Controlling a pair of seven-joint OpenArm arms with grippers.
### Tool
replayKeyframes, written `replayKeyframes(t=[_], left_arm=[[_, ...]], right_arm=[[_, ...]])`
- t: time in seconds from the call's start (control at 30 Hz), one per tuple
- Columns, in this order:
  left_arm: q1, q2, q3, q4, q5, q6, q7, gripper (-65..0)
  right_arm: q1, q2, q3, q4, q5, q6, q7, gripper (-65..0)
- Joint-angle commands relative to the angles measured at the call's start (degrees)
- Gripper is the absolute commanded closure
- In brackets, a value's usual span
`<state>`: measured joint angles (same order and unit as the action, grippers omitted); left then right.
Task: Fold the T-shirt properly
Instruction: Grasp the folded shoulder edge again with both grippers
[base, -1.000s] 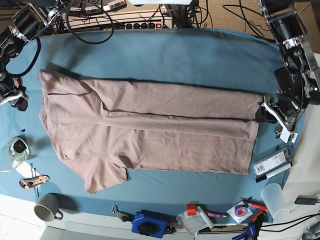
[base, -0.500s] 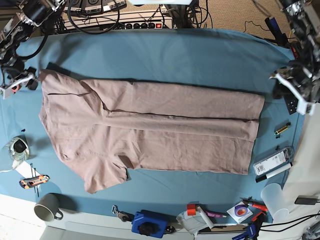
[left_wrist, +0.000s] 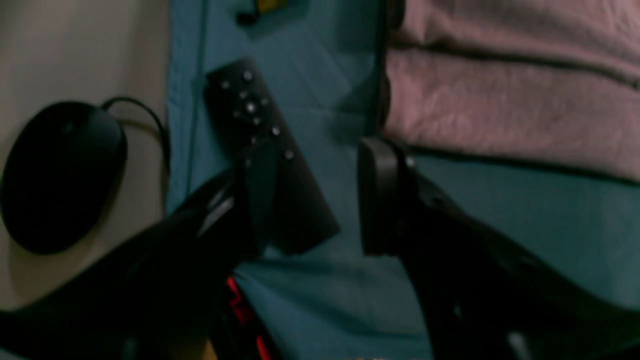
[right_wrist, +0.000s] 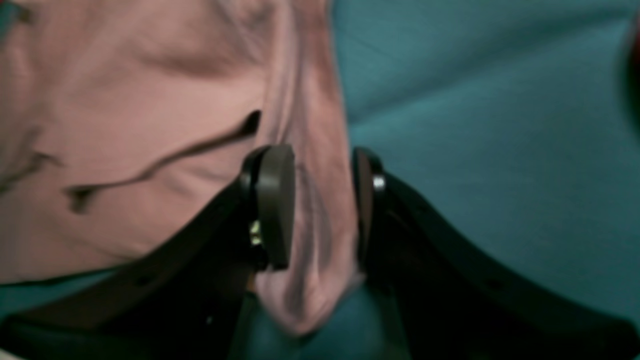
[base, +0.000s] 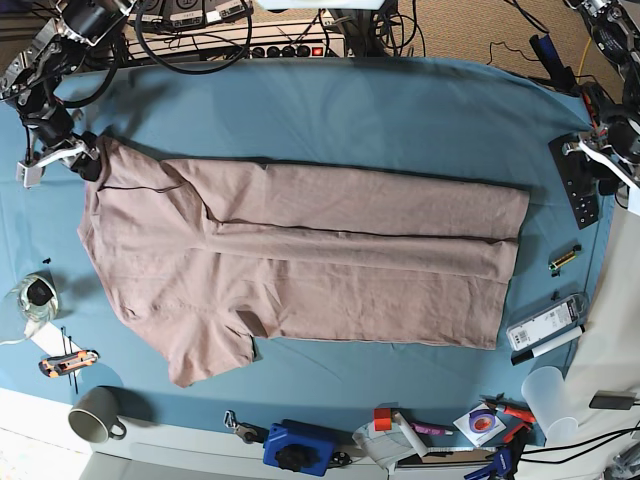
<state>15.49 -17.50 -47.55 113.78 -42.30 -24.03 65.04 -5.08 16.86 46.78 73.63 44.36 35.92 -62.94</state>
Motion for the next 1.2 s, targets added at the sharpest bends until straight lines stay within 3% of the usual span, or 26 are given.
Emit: replayKeyframes(t=[0.0,0.1,0.3,0.47,0.63,0.73,1.0,1.17], left_arm=[[-0.24,-0.9,-0.22,0.98,-0.79,-0.09,-1.64,-27.5],[-0.26,-0.66,-0.22,0.98,-0.79,-0.07,-1.7,-27.5],[-0.26,0.87,2.91,0.09,-0.5,-0.07,-2.82,-27.5],[-0.74,1.14,11.15,-1.31,7.17,0.0,-11.08,-27.5],[-4.72,1.16,18.23,-1.55,15.3,3.45,-11.54,-27.5],[-6.99,1.16,21.33,-4.9,18.6,3.69,-11.58,-27.5],[-13.51,1.14,21.49,-20.28,16.83,5.18,-11.43,-27.5],[-14.67,1.27,21.51,-23.43,10.14,4.98,-8.0,-27.5]], right_arm=[[-0.48,-0.17,-1.33,-1.62,-3.32,-0.44,-5.95,-19.9],[-0.5,-0.17,-3.34,-3.85,-2.34,1.75,-7.15,-19.9],[-0.48,-0.15,-4.63,-3.98,-1.9,1.79,-7.19,-19.9],[-0.48,0.02,-4.63,-3.98,-1.9,1.77,-7.34,-19.9],[-0.48,0.31,-4.63,-3.98,-1.9,1.79,-8.76,-19.9],[-0.48,0.31,-4.63,-3.98,-1.9,1.77,-9.2,-19.9],[-0.48,0.28,-4.63,-3.98,-1.88,1.79,-9.22,-19.9],[-0.48,0.31,-4.63,-3.98,-1.9,1.79,-9.31,-19.9]])
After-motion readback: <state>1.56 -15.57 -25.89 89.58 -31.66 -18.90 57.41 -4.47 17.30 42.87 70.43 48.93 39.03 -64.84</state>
